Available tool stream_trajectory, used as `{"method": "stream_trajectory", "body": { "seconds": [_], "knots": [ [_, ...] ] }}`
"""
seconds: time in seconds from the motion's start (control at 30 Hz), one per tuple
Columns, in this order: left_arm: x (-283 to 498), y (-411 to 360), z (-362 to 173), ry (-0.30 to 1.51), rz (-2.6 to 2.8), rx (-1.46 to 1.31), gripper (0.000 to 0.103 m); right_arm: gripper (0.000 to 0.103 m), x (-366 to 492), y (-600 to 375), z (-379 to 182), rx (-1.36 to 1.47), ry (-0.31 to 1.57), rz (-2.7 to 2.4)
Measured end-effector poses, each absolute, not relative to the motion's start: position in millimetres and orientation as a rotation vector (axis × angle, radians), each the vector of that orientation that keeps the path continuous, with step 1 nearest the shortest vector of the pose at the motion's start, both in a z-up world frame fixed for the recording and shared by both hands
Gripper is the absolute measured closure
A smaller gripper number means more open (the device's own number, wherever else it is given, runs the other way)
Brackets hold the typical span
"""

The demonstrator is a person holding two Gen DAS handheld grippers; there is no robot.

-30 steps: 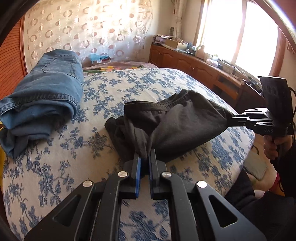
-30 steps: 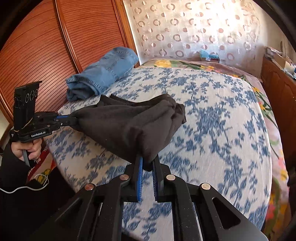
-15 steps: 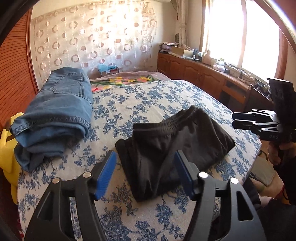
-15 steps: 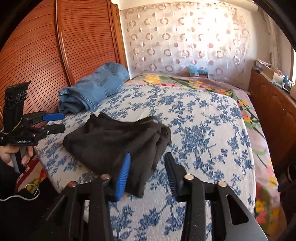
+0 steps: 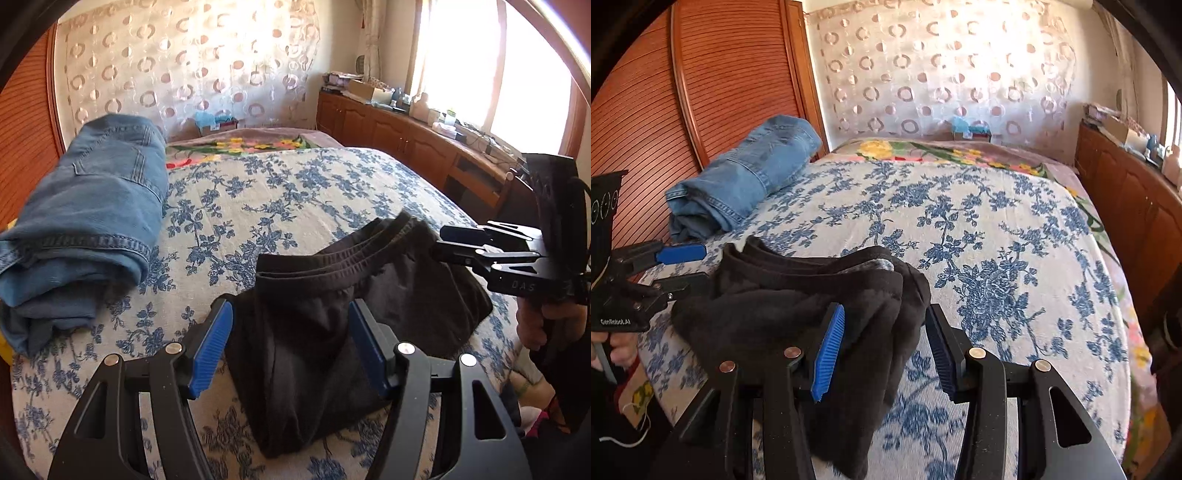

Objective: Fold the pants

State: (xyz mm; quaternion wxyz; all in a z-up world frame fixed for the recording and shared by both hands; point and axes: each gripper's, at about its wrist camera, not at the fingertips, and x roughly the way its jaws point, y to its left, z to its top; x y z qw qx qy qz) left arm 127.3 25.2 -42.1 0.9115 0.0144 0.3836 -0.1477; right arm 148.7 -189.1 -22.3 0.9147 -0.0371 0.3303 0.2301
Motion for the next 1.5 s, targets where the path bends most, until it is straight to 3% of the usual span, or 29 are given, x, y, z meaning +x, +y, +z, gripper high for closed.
{"method": "stream_trajectory", "body": {
  "seconds": [0.1, 0.27, 0.43, 0.5, 0.53, 0.57, 0.67, 0.77, 1.1, 1.17, 1.3, 1.37, 1.5],
  "knots": [
    [135.8, 25.5, -46.0, 0.799, -0.302, 0.027, 0.037, 0.056, 158.5, -182.6, -24.0, -0.069, 0.694, 0.478],
    [151.8, 24.8, -53.1, 0.835, -0.311, 0.034, 0.052, 0.056, 164.1, -177.1, -30.1, -0.082, 0.7, 0.476],
    [164.9, 25.4, -60.5, 0.867, -0.326, 0.032, 0.054, 0.056, 166.5, -174.1, -27.2, -0.096, 0.695, 0.484],
    [168.2, 26.8, -61.9, 0.873, -0.335, 0.023, 0.059, 0.056, 168.4, -175.8, -24.7, -0.101, 0.692, 0.485],
    [168.5, 27.4, -61.6, 0.872, -0.343, 0.02, 0.065, 0.058, 169.8, -176.2, -22.9, -0.1, 0.69, 0.488],
    [168.2, 27.5, -60.8, 0.869, -0.352, 0.016, 0.072, 0.067, 170.9, -176.4, -21.3, -0.098, 0.689, 0.496],
    [165.0, 28.5, -55.6, 0.849, -0.38, 0.001, 0.086, 0.082, 175.0, -175.8, -19.1, -0.104, 0.692, 0.525],
    [158.7, 31.6, -43.4, 0.788, -0.37, -0.015, 0.089, 0.09, 175.8, -176.3, -14.9, -0.094, 0.673, 0.537],
    [171.7, 41.4, -42.6, 0.791, -0.303, -0.009, 0.089, 0.086, 189.8, -160.7, -19.3, -0.149, 0.666, 0.496],
    [172.0, 42.5, -44.3, 0.798, -0.292, -0.006, 0.083, 0.074, 187.6, -160.0, -18.1, -0.162, 0.664, 0.49],
    [170.2, 46.6, -44.9, 0.798, -0.281, -0.001, 0.064, 0.065, 179.9, -166.1, -15.7, -0.163, 0.662, 0.478],
    [167.3, 48.1, -43.3, 0.792, -0.272, 0.008, 0.049, 0.057, 177.9, -169.4, -17.0, -0.16, 0.681, 0.484],
    [162.6, 49.8, -42.6, 0.799, -0.27, 0.013, 0.047, 0.054, 181.4, -175.8, -25.8, -0.142, 0.725, 0.487]
  ]
}}
